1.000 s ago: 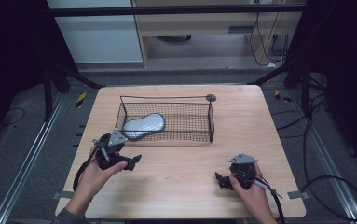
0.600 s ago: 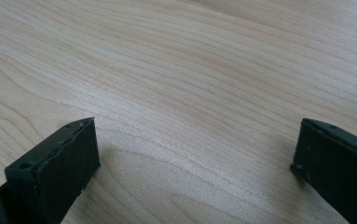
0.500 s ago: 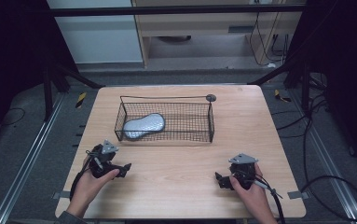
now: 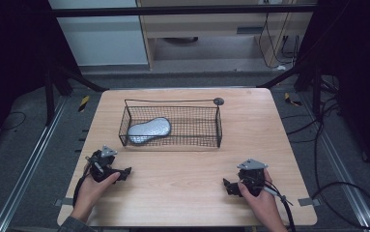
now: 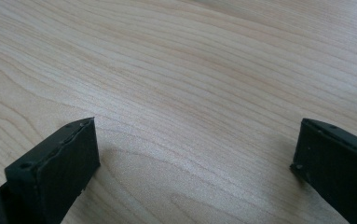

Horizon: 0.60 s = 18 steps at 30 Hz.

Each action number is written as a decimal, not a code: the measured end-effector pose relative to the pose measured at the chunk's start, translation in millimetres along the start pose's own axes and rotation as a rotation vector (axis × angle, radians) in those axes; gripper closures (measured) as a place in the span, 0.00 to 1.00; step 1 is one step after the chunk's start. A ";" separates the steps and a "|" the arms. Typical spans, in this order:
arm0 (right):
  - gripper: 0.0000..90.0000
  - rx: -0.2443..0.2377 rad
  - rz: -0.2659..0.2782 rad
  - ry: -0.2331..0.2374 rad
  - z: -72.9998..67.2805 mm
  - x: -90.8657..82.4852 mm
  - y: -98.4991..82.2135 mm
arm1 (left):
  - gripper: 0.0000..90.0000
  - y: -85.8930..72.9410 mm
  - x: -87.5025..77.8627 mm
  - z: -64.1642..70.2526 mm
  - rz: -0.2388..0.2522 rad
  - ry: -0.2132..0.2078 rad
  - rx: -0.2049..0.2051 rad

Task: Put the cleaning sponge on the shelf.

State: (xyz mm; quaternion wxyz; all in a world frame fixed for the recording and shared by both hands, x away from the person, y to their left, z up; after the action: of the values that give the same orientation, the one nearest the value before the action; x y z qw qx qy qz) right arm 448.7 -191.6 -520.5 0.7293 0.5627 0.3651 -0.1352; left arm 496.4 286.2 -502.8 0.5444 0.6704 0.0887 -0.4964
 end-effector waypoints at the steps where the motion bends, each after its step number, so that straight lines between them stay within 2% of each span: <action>1: 0.00 0.000 0.000 0.000 0.0 0.0 0.0 | 0.05 -0.4 1.3 -0.2 -0.002 -0.003 -0.005; 13: 0.00 0.000 0.000 0.000 0.0 0.0 0.0 | 0.00 -4.3 6.9 -2.0 0.034 -0.002 0.007; 18: 0.00 0.000 0.000 0.000 0.0 0.0 0.0 | 0.00 -9.3 8.1 -2.4 0.086 -0.001 0.012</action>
State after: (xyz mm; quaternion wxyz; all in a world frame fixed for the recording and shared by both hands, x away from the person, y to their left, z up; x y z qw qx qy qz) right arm 448.7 -191.6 -520.5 0.7291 0.5628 0.3651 -0.1352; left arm 495.6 288.4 -515.1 0.5614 0.6764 0.0565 -0.4734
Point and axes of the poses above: each handheld gripper's, and its own axes: x roughly forward along the jaws, y roughly out of its top, z roughly to its right, the point moved 1 cm from there along x, roughly forward along the jaws, and after that the axes turned 8 degrees about -y, right-handed, at the moved point
